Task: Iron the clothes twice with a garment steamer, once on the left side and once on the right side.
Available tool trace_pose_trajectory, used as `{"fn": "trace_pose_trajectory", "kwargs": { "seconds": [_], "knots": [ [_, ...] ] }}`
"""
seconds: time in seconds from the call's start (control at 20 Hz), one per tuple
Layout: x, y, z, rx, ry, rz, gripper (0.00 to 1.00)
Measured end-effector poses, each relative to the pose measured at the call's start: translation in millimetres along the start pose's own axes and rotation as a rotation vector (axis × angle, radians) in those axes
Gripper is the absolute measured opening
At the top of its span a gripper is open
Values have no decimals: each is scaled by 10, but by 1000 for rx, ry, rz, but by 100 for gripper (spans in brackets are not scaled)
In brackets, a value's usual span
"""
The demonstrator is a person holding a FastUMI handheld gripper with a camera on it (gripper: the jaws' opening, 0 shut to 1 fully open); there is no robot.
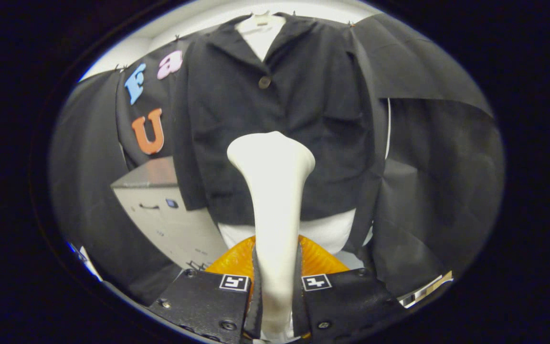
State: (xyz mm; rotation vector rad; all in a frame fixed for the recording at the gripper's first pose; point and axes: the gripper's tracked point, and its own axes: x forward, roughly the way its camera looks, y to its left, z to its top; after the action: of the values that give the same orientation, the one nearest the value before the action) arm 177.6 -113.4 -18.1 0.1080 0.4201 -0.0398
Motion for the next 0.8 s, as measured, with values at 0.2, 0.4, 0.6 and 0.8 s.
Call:
{"fn": "trace_pose_trajectory", "kwargs": {
  "seconds": [0.2,0.4,0.6,0.8],
  "knots": [
    [-106,-344,987,20,-147,-23,27],
    [-189,-392,1877,17,-286,-9,27],
    [-228,-410,2504,20,-402,-1,27],
    [-184,-441,3034,-11,-490,-46,27]
  ]
}}
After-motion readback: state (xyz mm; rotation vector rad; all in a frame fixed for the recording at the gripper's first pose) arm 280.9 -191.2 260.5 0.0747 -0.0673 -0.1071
